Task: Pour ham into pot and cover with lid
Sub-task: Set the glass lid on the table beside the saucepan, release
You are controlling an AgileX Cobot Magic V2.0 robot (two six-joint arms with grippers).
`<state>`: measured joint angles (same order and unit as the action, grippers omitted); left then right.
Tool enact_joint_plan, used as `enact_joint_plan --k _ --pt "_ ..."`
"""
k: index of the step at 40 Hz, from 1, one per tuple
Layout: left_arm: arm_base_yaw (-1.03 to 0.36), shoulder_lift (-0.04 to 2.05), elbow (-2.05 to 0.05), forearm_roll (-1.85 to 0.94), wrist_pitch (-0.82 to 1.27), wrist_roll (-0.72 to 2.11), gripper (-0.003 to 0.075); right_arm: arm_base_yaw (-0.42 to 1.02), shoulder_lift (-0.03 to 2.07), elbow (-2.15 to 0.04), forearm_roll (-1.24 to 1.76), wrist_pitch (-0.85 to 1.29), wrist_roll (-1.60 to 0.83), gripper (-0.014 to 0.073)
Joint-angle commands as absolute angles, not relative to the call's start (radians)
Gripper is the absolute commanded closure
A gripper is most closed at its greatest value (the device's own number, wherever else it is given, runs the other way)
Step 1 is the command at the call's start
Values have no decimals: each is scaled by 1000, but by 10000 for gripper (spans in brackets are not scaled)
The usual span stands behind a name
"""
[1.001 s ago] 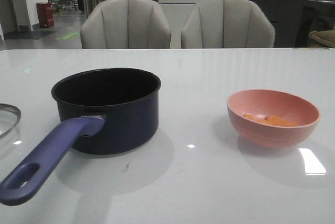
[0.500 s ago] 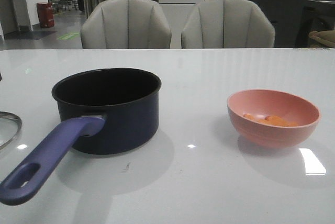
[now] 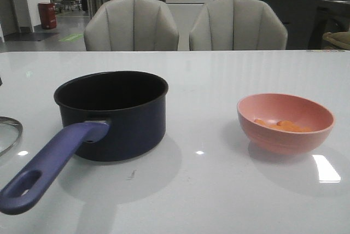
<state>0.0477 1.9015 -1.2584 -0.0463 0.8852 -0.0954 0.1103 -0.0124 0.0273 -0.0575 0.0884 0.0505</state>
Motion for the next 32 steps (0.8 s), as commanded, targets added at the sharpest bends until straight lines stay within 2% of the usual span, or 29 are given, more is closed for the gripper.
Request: enact_joint_plan --k 1,15,22,32 --pt "39 1873 -1273 -54 879 -96 73 106 -31 22 -68 12 51 446" --pt "39 1790 -1308 -56 915 -90 83 106 -31 22 -68 12 51 446" --pt "39 1652 -1304 -58 901 -90 84 106 -31 22 -68 12 51 446" --pt "2 1388 -1208 -67 767 -88 83 106 -31 22 -68 12 51 446"
